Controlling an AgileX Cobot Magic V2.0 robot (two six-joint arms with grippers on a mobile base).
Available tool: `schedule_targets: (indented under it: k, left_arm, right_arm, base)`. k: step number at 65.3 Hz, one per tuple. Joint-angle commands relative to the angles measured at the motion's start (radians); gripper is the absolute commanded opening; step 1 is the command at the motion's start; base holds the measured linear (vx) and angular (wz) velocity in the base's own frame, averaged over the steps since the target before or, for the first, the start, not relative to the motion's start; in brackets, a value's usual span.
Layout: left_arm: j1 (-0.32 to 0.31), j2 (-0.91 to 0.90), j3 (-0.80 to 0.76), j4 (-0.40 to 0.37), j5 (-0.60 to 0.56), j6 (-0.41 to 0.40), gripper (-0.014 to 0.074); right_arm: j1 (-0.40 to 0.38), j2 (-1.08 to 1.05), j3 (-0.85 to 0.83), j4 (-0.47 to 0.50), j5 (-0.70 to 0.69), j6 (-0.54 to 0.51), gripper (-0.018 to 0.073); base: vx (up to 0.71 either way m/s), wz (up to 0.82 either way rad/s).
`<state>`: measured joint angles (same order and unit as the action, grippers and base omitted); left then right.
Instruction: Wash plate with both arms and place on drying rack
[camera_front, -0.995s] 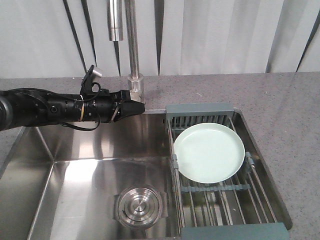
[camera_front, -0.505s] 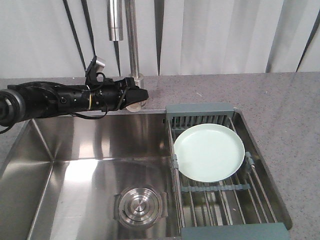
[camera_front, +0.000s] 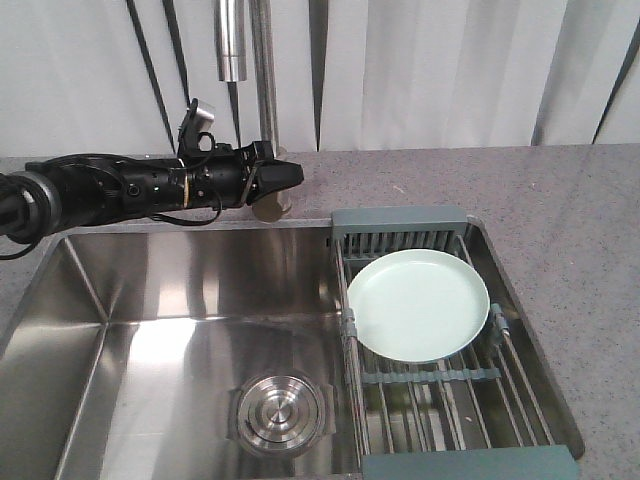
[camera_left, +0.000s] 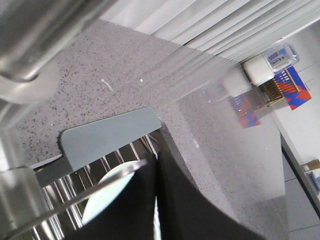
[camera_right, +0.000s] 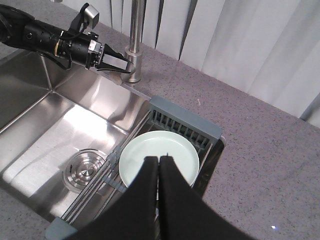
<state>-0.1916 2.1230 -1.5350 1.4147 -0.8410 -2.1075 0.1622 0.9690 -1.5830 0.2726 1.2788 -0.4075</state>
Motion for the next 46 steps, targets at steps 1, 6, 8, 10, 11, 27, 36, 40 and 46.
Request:
schedule_targets:
  k: [1,6,8,10,11,27,36,40,46]
  left_arm:
    - [0.014,-0.086,-0.039,-0.083,-0.055,-0.008,-0.0006]
    - [0.032,-0.116,-0.039,-0.081,-0.11,-0.008,-0.0006]
    - [0.041,-0.126,-0.039,-0.081,-0.135,-0.008,-0.0006]
    - [0.051,-0.141,-0.038,-0.081,-0.161,-0.008,-0.0006]
    - [0.054,-0.147,-0.036,-0.081,-0.17,-0.008,-0.0006]
    - [0.133,-0.318,-0.034,0.098,-0.315,-0.008,-0.0006]
    - [0.153,-0.443,0.008,0.145,-0.346,-0.008,-0.0006]
    - [0.168,-0.514,0.071,0.147,-0.344,-0.008,-0.0006]
    - [0.182,-0.612,0.182,0.179,-0.343,-0.008,-0.0006]
  right_arm:
    - [-0.004,-0.004,-0.025,0.005,-0.018,-0.002,-0.0007]
    - [-0.004,-0.004,-0.025,0.005,-0.039,-0.002,-0.0007]
    - [-0.004,-0.004,-0.025,0.005,-0.051,-0.002,-0.0007]
    - [-0.004,-0.004,-0.025,0.005,-0.067,-0.002,-0.0007]
    - [-0.004,-0.004,-0.025,0.005,-0.074,-0.003,-0.0007]
    - [-0.004,-0.011,0.017,0.008,-0.181,-0.027,-0.0007]
    - [-0.004,-0.07,0.201,0.028,-0.309,-0.059,-0.0007]
    - [-0.004,-0.116,0.309,0.035,-0.382,-0.086,-0.0007]
    - [-0.004,-0.178,0.441,0.03,-0.465,-0.088,-0.0007]
  base:
    - [0.0,0.0]
    - [0.0,0.0]
    - [0.0,0.0]
    - [0.0,0.0]
    - [0.0,0.0]
    - [0.0,0.0]
    - [0.0,0.0]
    - [0.0,0.0]
    - [0.0,0.0]
